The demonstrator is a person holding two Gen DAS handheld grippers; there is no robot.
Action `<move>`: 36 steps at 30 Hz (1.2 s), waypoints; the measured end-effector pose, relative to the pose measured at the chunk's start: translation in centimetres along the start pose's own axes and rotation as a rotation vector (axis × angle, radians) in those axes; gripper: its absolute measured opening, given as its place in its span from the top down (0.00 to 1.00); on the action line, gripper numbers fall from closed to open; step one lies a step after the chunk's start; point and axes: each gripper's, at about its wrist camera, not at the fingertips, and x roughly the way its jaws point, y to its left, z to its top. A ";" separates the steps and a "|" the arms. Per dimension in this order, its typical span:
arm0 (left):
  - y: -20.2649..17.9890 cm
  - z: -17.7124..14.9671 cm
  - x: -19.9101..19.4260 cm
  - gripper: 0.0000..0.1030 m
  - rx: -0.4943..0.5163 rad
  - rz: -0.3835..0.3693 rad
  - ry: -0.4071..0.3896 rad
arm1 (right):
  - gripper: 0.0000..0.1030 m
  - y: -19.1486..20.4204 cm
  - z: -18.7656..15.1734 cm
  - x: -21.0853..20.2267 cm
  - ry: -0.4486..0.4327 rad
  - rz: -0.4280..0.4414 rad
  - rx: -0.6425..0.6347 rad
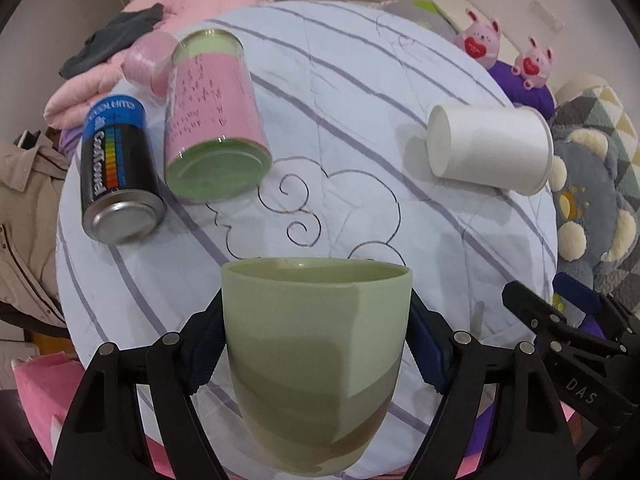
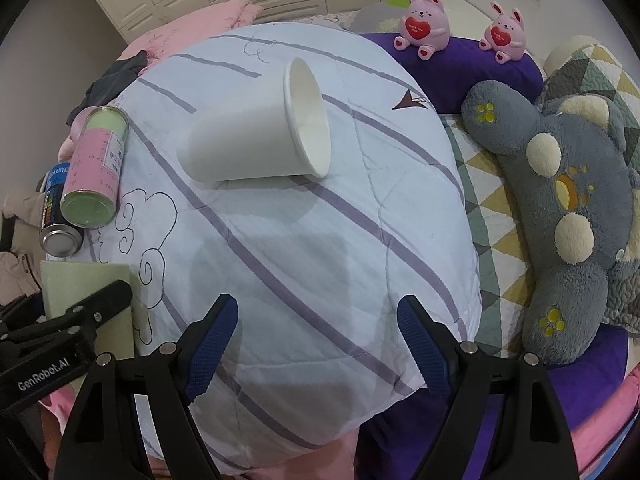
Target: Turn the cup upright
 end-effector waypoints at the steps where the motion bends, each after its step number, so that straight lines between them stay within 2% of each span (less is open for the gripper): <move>1: 0.1 0.1 -0.2 0.22 -0.005 -0.001 -0.004 | 0.18 0.1 0.0 0.0 0.002 0.000 -0.002; 6: 0.5 0.4 -0.9 0.22 -0.006 -0.003 -0.028 | 0.18 0.2 0.0 -0.1 0.003 0.006 -0.005; 16: 1.1 2.1 -3.2 0.22 -0.032 -0.008 -0.126 | 0.18 0.4 0.2 -0.6 -0.009 0.003 -0.008; 25: 1.6 1.7 -3.2 0.21 -0.029 -0.011 -0.127 | 0.18 0.7 0.4 -0.9 -0.009 -0.022 -0.014; 29: 1.3 1.1 -4.0 0.11 -0.002 0.032 -0.169 | 0.18 1.0 0.2 -0.9 -0.005 -0.024 -0.020; 36: 1.5 0.7 -4.6 0.09 -0.001 0.028 -0.183 | 0.18 1.5 -0.1 -1.3 -0.005 -0.031 -0.034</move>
